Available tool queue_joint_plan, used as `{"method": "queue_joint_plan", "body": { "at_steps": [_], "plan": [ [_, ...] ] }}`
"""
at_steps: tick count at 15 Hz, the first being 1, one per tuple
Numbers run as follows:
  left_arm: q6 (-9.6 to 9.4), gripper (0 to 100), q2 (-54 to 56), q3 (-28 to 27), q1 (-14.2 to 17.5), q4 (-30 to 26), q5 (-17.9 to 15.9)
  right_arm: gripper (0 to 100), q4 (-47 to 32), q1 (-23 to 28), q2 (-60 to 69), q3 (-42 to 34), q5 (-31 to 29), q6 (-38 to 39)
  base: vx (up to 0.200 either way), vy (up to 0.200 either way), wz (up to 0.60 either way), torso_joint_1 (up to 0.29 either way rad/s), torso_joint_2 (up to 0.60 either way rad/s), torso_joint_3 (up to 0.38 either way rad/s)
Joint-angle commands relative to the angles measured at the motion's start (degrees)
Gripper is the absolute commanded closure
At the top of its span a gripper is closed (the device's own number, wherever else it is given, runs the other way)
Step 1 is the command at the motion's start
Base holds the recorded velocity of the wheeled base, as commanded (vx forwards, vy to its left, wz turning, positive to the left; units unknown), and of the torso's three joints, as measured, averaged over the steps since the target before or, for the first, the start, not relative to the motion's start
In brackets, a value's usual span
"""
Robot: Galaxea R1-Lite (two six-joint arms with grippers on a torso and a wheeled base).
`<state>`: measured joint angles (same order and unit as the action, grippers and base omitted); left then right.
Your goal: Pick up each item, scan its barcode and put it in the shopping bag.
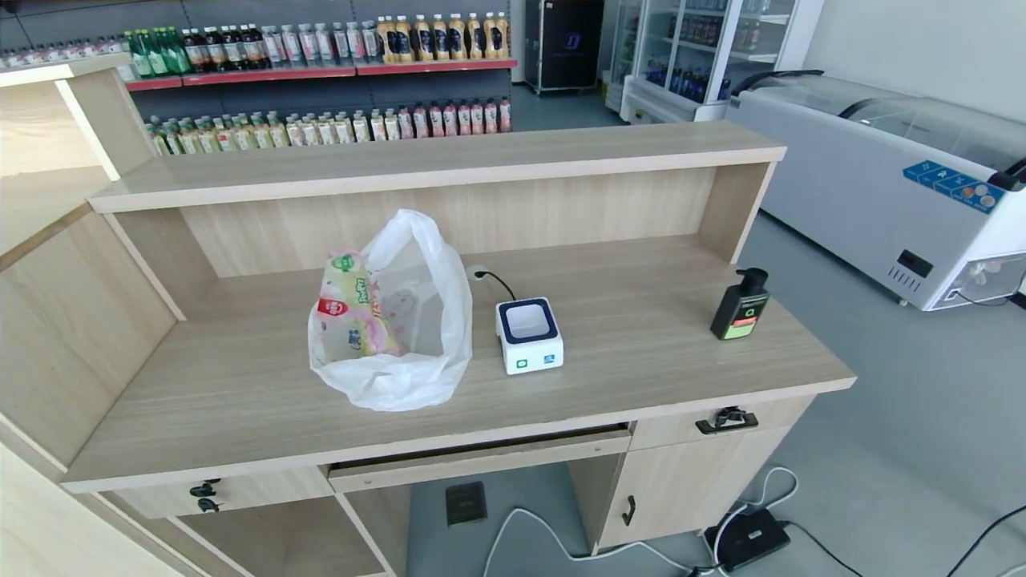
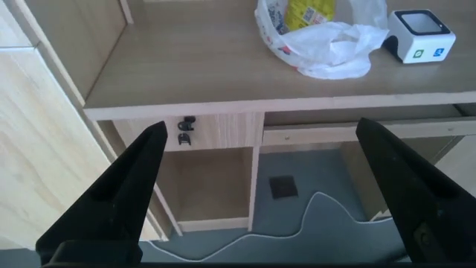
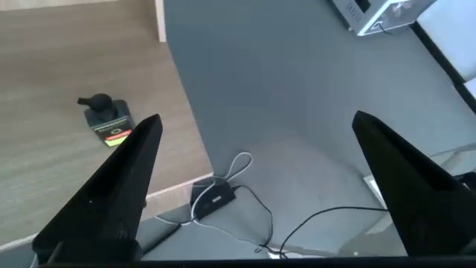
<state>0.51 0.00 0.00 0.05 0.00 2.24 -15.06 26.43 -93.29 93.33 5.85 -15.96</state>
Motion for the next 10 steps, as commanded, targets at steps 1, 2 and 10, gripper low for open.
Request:
{"method": "queue_joint_plan", "body": {
  "at_steps": [1,2,10],
  "plan": [
    [0.02,0,0.0,0.0,0.0,0.0,0.0,0,7.9,3.8,-4.1,-6.5,3.3,-0.4,0.000,0.000,0.00,0.000,0.00,0.000],
    [0.02,0,0.0,0.0,0.0,0.0,0.0,0,14.3,5.7,-6.2,-10.5,6.9,-2.1,0.000,0.000,0.00,0.000,0.00,0.000],
    [0.02,0,0.0,0.0,0.0,0.0,0.0,0,21.7,8.6,-16.2,-15.5,25.5,-7.9,0.000,0.000,0.00,0.038,-0.10,-0.058]
  ]
}}
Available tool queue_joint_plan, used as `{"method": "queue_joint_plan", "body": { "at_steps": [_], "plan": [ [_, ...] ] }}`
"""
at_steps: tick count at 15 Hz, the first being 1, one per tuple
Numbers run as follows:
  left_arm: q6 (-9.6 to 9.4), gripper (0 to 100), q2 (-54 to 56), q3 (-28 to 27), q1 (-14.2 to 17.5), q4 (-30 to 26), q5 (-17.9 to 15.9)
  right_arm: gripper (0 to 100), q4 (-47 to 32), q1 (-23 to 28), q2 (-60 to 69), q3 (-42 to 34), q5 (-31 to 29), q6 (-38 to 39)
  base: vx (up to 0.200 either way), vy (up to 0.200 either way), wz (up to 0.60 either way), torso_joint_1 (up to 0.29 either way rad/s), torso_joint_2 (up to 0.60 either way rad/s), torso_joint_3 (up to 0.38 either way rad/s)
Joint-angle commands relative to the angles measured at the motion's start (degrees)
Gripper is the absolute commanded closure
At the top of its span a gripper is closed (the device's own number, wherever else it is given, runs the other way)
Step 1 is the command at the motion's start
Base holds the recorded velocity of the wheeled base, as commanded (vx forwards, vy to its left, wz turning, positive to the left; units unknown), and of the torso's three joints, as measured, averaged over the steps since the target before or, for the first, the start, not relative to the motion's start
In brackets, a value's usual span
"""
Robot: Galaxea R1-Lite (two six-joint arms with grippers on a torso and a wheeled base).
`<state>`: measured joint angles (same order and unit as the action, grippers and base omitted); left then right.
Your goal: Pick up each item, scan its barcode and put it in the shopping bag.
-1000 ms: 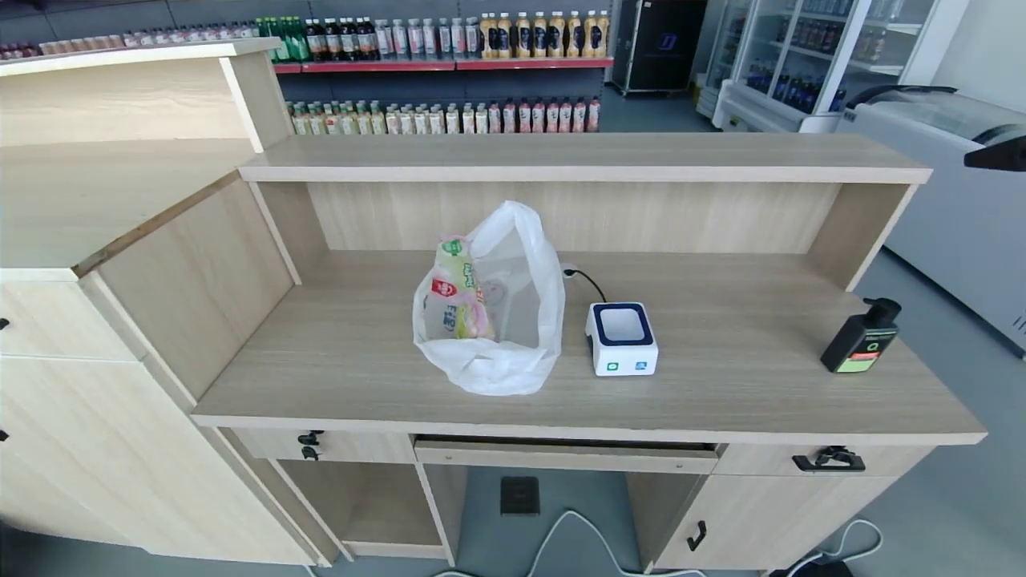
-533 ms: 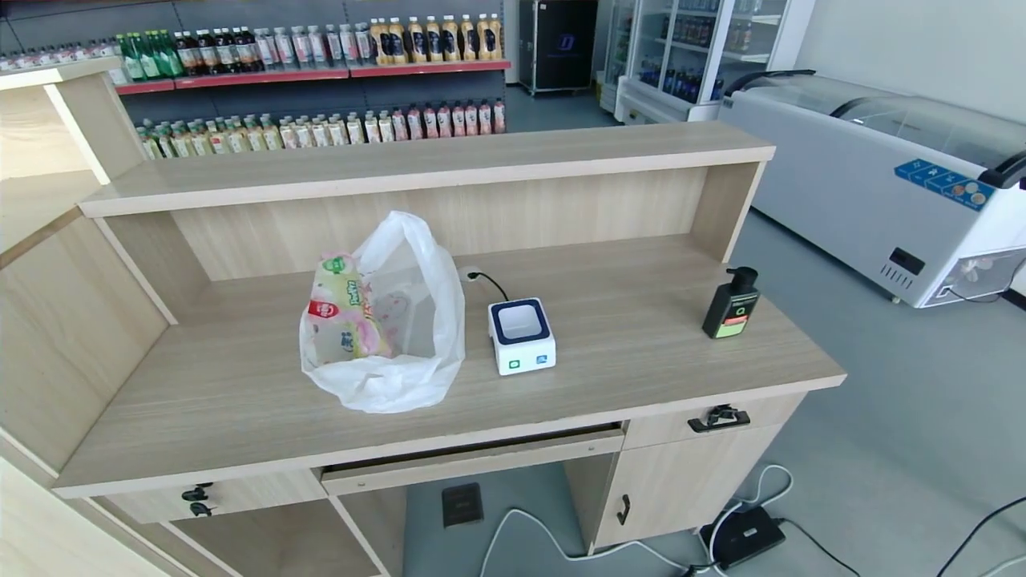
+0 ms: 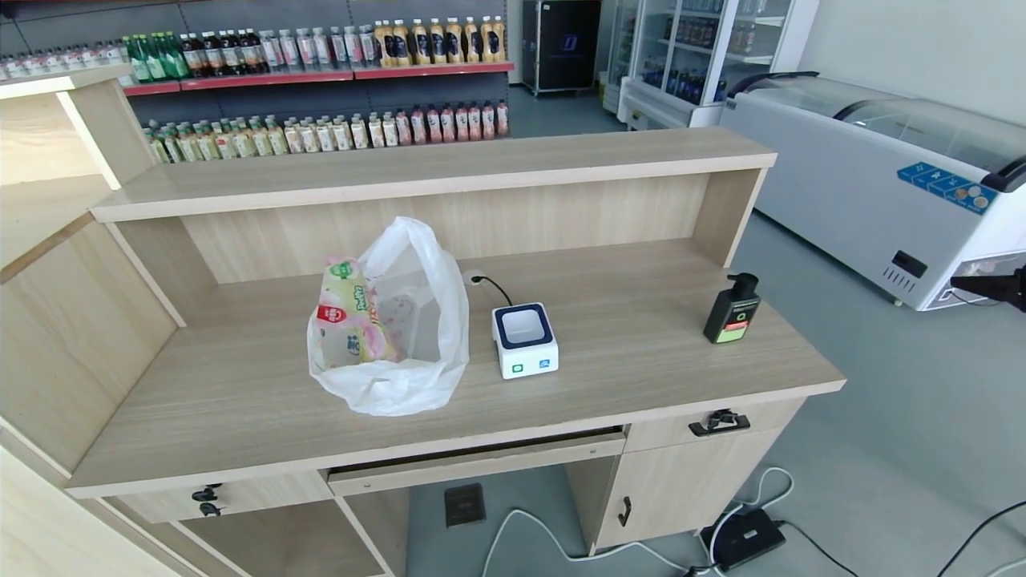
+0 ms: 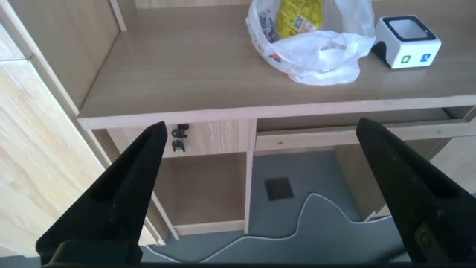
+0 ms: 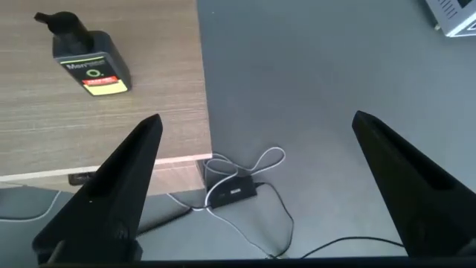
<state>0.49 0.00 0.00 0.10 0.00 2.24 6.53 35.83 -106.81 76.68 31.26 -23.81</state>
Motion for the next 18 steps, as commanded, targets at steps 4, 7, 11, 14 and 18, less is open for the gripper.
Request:
{"method": "queue_joint_plan", "body": {
  "at_steps": [4,7,11,14,18],
  "plan": [
    [0.04,0,0.0,0.0,0.0,0.0,0.0,0,0.2,-3.3,-7.2,5.9,0.2,0.2,0.000,0.000,0.00,0.000,0.00,0.000],
    [0.04,0,0.0,0.0,0.0,0.0,0.0,0,0.5,-6.2,-10.7,9.5,0.2,0.1,0.000,0.000,0.00,0.000,0.00,0.000],
    [0.04,0,0.0,0.0,0.0,0.0,0.0,0,1.6,-8.8,-12.5,10.8,0.2,0.0,0.000,0.000,0.00,0.000,0.00,0.000],
    [0.04,0,0.0,0.0,0.0,0.0,0.0,0,1.6,-10.0,-13.1,10.5,0.1,0.0,0.000,0.000,0.00,0.000,0.00,0.000],
    [0.04,0,0.0,0.0,0.0,0.0,0.0,0,3.3,-12.0,-14.7,10.3,0.1,0.0,0.000,0.000,0.00,0.000,0.00,0.000]
  ]
}}
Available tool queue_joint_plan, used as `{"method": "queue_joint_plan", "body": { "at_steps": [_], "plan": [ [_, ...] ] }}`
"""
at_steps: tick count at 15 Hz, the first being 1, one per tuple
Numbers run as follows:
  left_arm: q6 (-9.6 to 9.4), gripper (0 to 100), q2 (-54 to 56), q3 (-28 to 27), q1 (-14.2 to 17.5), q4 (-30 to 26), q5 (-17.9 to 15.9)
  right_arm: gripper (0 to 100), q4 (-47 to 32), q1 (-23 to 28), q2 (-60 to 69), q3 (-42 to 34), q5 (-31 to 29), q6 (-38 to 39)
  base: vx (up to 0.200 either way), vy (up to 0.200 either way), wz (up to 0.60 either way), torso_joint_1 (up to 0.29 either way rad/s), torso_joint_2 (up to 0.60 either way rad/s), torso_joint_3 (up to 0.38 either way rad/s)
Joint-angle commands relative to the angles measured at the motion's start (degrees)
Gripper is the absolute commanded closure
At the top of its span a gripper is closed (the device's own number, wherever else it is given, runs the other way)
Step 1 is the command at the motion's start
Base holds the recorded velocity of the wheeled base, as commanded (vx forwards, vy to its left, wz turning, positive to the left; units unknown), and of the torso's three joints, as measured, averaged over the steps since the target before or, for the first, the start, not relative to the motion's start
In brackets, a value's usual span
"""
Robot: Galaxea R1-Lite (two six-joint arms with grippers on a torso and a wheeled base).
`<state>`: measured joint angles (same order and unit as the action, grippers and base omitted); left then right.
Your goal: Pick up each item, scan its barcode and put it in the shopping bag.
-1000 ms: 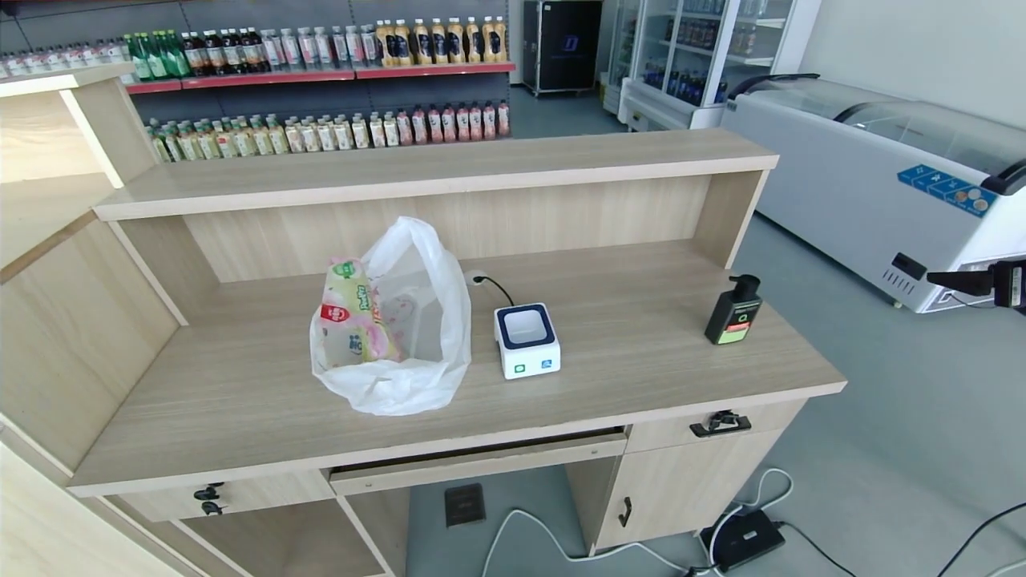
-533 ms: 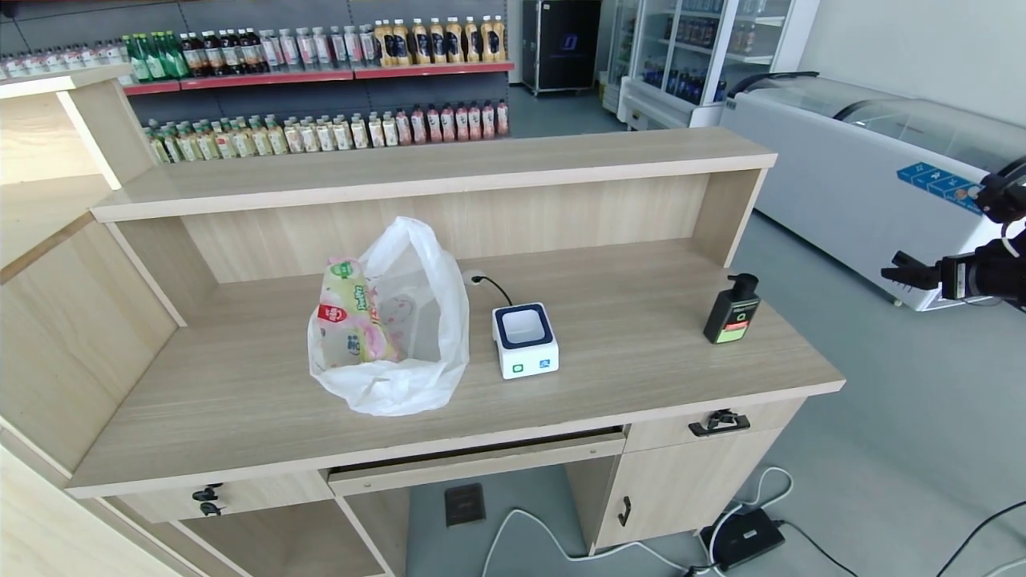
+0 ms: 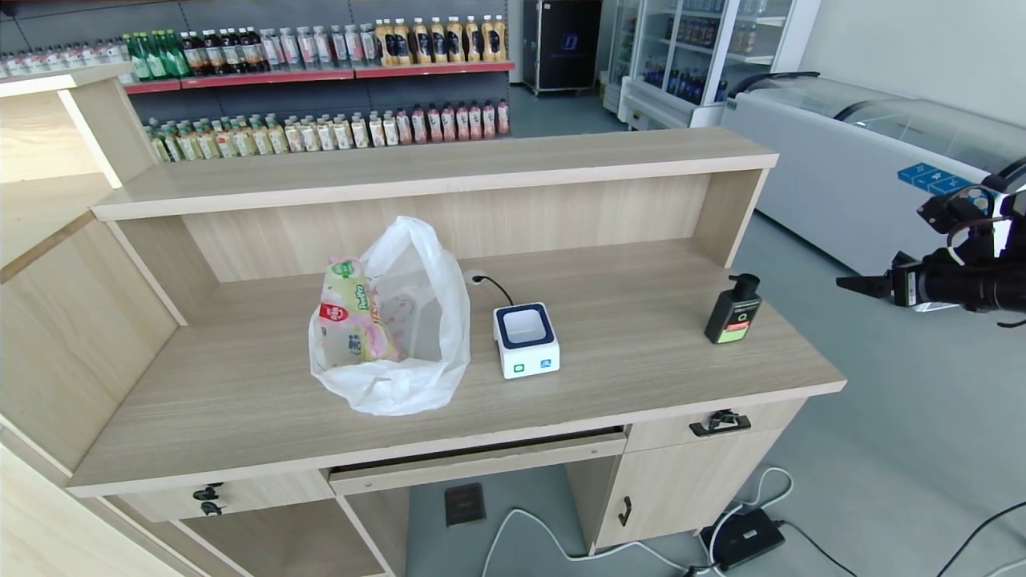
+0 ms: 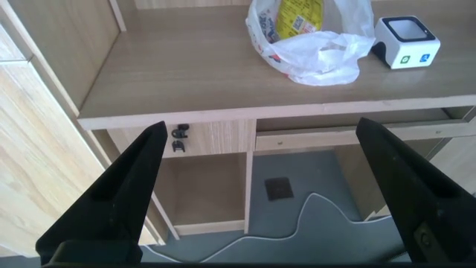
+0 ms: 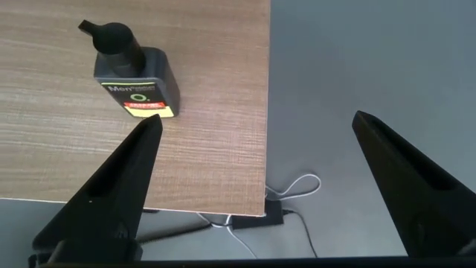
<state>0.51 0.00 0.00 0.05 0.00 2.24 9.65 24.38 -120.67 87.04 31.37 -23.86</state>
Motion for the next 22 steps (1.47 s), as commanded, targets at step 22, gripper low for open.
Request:
{"method": "queue_joint_plan", "body": {
  "at_steps": [22],
  "plan": [
    [0.02,0,0.0,0.0,0.0,0.0,0.0,0,11.4,-10.6,-13.0,1.6,0.0,0.5,0.000,0.000,0.00,0.000,0.00,0.000]
  ]
}}
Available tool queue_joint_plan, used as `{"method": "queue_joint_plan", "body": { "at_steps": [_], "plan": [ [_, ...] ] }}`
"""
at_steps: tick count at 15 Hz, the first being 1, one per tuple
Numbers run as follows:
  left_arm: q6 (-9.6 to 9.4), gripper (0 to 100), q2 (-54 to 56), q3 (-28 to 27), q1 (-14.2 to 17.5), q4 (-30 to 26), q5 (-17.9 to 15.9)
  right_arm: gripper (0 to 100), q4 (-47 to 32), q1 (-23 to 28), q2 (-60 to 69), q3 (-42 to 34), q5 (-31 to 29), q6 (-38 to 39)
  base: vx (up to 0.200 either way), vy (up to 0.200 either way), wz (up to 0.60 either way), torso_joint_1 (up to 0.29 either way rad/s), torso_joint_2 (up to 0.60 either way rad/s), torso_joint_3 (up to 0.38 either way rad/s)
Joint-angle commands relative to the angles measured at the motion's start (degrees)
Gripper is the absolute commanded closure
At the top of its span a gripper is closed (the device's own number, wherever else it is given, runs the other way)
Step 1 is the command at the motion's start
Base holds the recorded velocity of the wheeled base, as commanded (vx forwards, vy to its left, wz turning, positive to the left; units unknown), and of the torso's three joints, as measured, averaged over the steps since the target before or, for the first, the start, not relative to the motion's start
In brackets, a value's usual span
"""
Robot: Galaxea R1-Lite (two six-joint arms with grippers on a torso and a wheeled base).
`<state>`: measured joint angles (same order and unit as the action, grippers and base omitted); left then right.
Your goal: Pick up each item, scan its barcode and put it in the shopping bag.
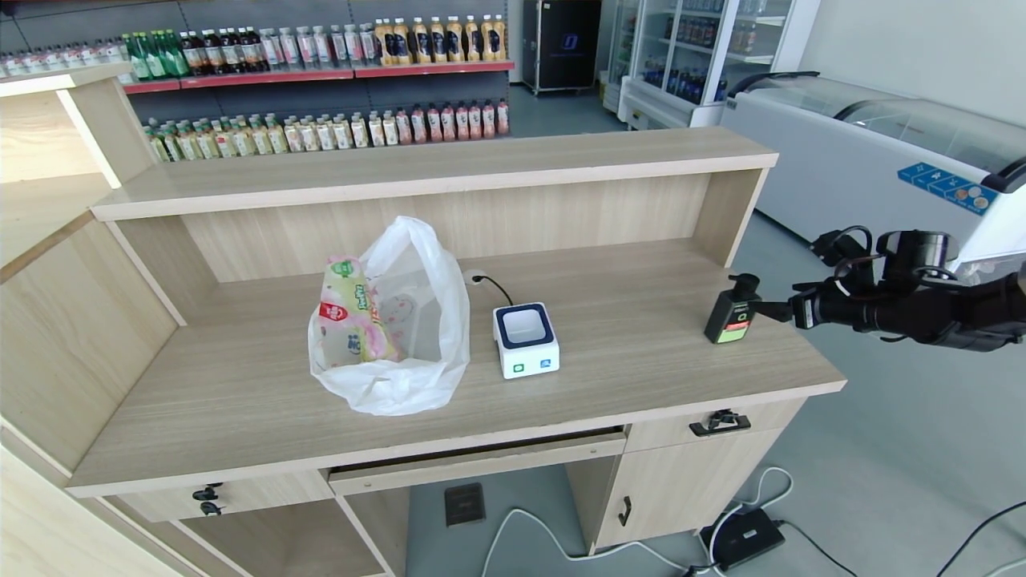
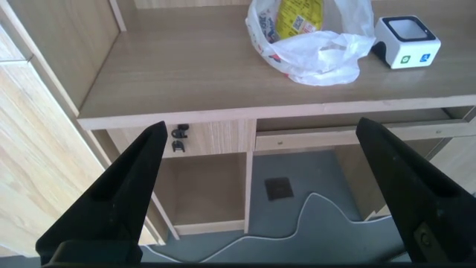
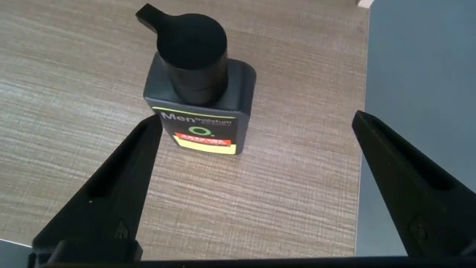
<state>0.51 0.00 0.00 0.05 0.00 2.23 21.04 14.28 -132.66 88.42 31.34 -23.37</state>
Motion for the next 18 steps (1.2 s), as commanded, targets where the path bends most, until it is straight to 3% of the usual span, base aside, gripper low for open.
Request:
{"method": "queue_joint_plan", "body": {
  "at_steps": [1,13,14,18],
  "plan": [
    [0.02,0,0.0,0.0,0.0,0.0,0.1,0,0.1,-0.7,-1.6,0.8,0.0,0.0,0.000,0.000,0.00,0.000,0.00,0.000],
    [0.02,0,0.0,0.0,0.0,0.0,0.1,0,1.8,-4.3,-7.8,6.1,0.7,1.2,0.000,0.000,0.00,0.000,0.00,0.000],
    [0.02,0,0.0,0.0,0.0,0.0,0.1,100,2.0,-4.4,-7.9,6.2,0.7,1.5,0.000,0.000,0.00,0.000,0.00,0.000],
    [0.02,0,0.0,0.0,0.0,0.0,0.1,100,2.2,-5.5,-8.9,6.9,0.7,1.7,0.000,0.000,0.00,0.000,0.00,0.000]
  ]
}}
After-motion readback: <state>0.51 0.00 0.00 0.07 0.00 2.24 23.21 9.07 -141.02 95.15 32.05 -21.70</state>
